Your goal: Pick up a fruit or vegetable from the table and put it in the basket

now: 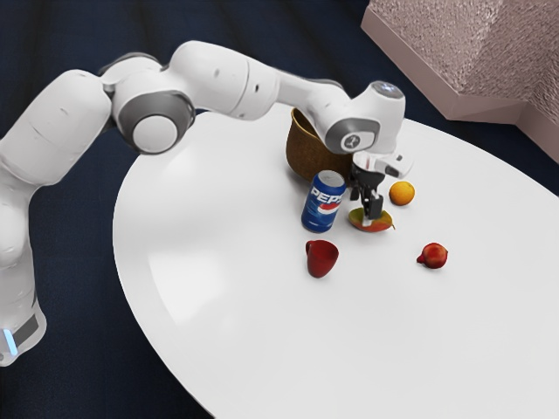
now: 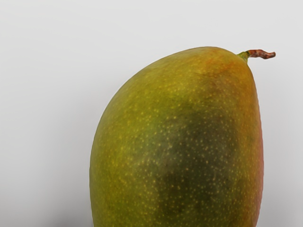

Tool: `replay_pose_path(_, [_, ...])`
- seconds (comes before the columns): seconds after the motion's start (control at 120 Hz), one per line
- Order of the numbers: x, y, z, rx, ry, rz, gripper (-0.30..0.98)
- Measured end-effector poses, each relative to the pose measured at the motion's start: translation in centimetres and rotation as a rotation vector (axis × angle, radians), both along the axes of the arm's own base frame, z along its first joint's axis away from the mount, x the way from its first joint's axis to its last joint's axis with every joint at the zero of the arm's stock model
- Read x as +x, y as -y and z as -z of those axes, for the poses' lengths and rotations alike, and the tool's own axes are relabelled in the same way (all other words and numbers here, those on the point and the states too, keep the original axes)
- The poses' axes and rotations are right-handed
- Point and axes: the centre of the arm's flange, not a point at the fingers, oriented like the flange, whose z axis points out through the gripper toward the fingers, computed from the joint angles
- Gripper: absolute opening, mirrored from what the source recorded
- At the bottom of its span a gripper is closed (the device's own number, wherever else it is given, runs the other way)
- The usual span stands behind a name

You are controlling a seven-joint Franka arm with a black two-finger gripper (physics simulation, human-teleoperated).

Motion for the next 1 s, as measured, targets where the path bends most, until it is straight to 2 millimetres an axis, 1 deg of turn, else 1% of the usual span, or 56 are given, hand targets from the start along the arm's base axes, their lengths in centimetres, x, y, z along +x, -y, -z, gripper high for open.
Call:
replay_pose_path(0.15, [0.3,0.2,0.9,-0.001,0.004,0.005,0.69])
replay_pose_path(0.392, [0.6,0.3,1.6,0.0,0.016,0.007,0.69])
replay_pose_path(0.592, [0.9,0.3,3.0,-0.002,0.011,0.008,0.68])
replay_pose_path(0.633, [1.0,0.4,3.2,-0.002,0.014,0.01,0.65])
replay_pose_path(0.717, [1.1,0.6,3.0,-0.001,0.03,0.01,0.48])
replay_pose_path(0.758, [1.2,0.7,2.8,0.001,0.039,0.01,0.43])
replay_pose_path(0.9, [1.4,0.8,2.2,0.007,0.07,0.003,0.35])
replay_pose_path(1.0, [1.4,0.7,0.9,0.019,0.102,-0.008,0.35])
